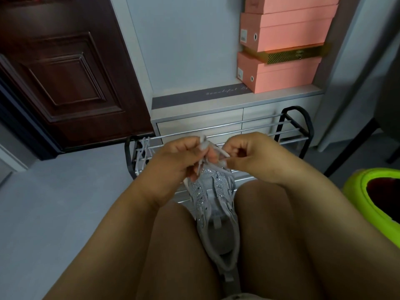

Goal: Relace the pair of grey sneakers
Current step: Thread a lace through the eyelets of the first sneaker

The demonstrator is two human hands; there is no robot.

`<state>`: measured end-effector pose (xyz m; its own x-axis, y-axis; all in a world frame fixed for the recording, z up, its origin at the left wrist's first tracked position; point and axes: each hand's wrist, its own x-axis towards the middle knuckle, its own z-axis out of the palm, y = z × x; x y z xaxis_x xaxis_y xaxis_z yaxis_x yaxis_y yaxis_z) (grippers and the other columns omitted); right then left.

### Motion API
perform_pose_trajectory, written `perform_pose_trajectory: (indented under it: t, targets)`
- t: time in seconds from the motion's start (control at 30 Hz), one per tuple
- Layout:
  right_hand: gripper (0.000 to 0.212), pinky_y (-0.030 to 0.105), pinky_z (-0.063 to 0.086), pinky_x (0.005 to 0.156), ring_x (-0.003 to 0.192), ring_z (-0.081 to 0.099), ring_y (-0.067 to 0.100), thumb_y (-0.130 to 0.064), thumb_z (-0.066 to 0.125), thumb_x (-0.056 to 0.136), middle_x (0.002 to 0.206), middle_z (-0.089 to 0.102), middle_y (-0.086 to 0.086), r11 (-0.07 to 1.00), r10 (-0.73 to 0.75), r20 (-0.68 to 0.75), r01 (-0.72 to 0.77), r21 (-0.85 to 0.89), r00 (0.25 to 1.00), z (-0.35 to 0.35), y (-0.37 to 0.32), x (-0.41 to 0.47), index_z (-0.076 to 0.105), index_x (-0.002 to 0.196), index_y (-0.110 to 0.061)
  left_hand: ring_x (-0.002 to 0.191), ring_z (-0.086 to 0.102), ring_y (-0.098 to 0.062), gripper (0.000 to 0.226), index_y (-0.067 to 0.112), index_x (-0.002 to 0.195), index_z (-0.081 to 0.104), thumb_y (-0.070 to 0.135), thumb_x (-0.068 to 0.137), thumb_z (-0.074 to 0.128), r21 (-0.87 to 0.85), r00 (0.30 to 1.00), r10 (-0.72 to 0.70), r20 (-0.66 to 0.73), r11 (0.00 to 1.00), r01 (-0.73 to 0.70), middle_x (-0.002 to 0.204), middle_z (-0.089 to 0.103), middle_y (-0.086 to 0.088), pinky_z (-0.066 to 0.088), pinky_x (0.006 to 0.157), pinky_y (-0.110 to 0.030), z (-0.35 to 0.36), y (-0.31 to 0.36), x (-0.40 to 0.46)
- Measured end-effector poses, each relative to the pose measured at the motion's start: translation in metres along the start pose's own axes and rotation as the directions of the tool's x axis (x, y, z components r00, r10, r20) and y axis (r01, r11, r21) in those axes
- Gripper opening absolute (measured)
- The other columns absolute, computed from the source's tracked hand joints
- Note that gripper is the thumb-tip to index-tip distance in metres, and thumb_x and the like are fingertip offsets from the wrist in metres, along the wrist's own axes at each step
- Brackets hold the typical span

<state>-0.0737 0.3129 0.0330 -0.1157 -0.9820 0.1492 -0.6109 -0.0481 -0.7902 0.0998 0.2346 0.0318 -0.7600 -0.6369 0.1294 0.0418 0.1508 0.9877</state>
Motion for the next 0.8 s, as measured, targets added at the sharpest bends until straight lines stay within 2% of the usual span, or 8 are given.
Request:
perform_pose_trajectory:
  t: [0.17, 0.27, 0.37, 0.47, 0.53, 0.6, 0.7, 0.8]
  targets:
    - [0.015, 0.011, 0.034, 0.04, 0.038, 0.04, 0.001, -0.031, 0.07, 0.081, 0.05, 0.053, -0.005, 0.983, 0.18, 0.136, -0.172, -0.066, 0.974, -0.018, 0.007, -0.008, 0.07, 0.074, -0.017, 0.058, 0.051, -0.01, 0.024, 0.019, 0.068, 0.068, 0.031, 0.082, 0.052, -0.044, 0.992, 0.009, -0.123, 0.999, -0.014, 0.075, 0.063, -0.006, 0.042, 0.05, -0.022, -0.011, 0.001, 0.003]
    - [0.013, 0.013, 0.037, 0.038, 0.037, 0.045, 0.003, -0.021, 0.067, 0.082, 0.048, 0.056, -0.004, 0.95, 0.213, 0.142, -0.239, 0.201, 0.967, -0.013, 0.011, -0.011, 0.07, 0.074, -0.012, 0.07, 0.061, -0.012, 0.022, 0.024, 0.072, 0.072, 0.034, 0.082, 0.055, 0.037, 0.981, -0.01, -0.193, 0.999, 0.018, 0.084, 0.068, -0.004, 0.051, 0.061, -0.028, -0.007, -0.005, 0.003]
    - [0.015, 0.015, 0.041, 0.039, 0.044, 0.051, 0.006, -0.017, 0.063, 0.079, 0.054, 0.06, 0.0, 0.805, 0.185, 0.078, -0.197, 0.559, 0.98, -0.007, 0.013, -0.007, 0.069, 0.078, -0.003, 0.077, 0.062, -0.01, 0.024, 0.032, 0.08, 0.074, 0.034, 0.093, 0.054, 0.248, 0.938, 0.045, -0.345, 0.968, 0.044, 0.082, 0.07, 0.009, 0.054, 0.073, -0.031, -0.002, -0.012, 0.0]
    - [0.018, 0.016, 0.046, 0.043, 0.048, 0.054, 0.007, -0.018, 0.064, 0.075, 0.059, 0.063, 0.002, 0.623, 0.186, 0.008, -0.125, 0.772, 0.983, -0.007, 0.015, -0.005, 0.068, 0.08, -0.002, 0.068, 0.059, -0.005, 0.032, 0.026, 0.078, 0.074, 0.03, 0.097, 0.048, 0.034, 0.878, -0.023, -0.478, 0.998, 0.045, 0.071, 0.065, 0.011, 0.054, 0.072, -0.028, -0.006, -0.01, -0.001]
    - [0.021, 0.017, 0.05, 0.048, 0.05, 0.056, 0.009, -0.015, 0.068, 0.07, 0.061, 0.063, 0.003, 0.664, 0.171, -0.026, -0.096, 0.742, 0.985, -0.002, 0.017, -0.006, 0.067, 0.084, 0.0, 0.058, 0.058, -0.008, 0.032, 0.014, 0.081, 0.069, 0.019, 0.1, 0.044, -0.237, 0.887, -0.132, -0.443, 0.971, 0.026, 0.065, 0.063, 0.004, 0.055, 0.062, -0.025, -0.005, -0.009, -0.001]
    - [0.016, 0.019, 0.053, 0.052, 0.052, 0.057, 0.01, -0.006, 0.069, 0.07, 0.065, 0.065, 0.007, 0.761, 0.154, -0.057, -0.081, 0.643, 0.986, 0.006, 0.018, -0.008, 0.068, 0.085, -0.001, 0.044, 0.046, -0.007, 0.028, 0.009, 0.084, 0.062, 0.01, 0.101, 0.039, -0.305, 0.889, -0.23, -0.397, 0.946, 0.108, 0.058, 0.056, 0.0, 0.043, 0.042, -0.02, 0.004, -0.012, -0.003]
    - [0.01, 0.019, 0.055, 0.055, 0.055, 0.061, 0.01, 0.006, 0.065, 0.078, 0.07, 0.065, 0.01, 0.837, 0.133, -0.063, -0.078, 0.542, 0.989, 0.018, 0.02, -0.008, 0.067, 0.086, 0.0, 0.033, 0.026, -0.005, 0.025, 0.01, 0.082, 0.056, 0.004, 0.098, 0.038, -0.278, 0.846, -0.404, -0.347, 0.906, 0.319, 0.047, 0.037, 0.003, 0.022, 0.034, -0.012, 0.019, -0.022, -0.006]
    - [0.012, 0.017, 0.054, 0.059, 0.058, 0.061, 0.007, 0.007, 0.065, 0.08, 0.073, 0.066, 0.006, 0.901, 0.109, -0.064, -0.071, 0.429, 0.992, 0.029, 0.023, -0.007, 0.067, 0.083, -0.005, 0.032, 0.029, -0.008, 0.018, 0.012, 0.077, 0.058, 0.016, 0.093, 0.052, -0.029, 0.812, -0.44, -0.382, 0.884, 0.466, 0.045, 0.036, 0.004, 0.026, 0.036, -0.017, 0.024, -0.03, -0.005]
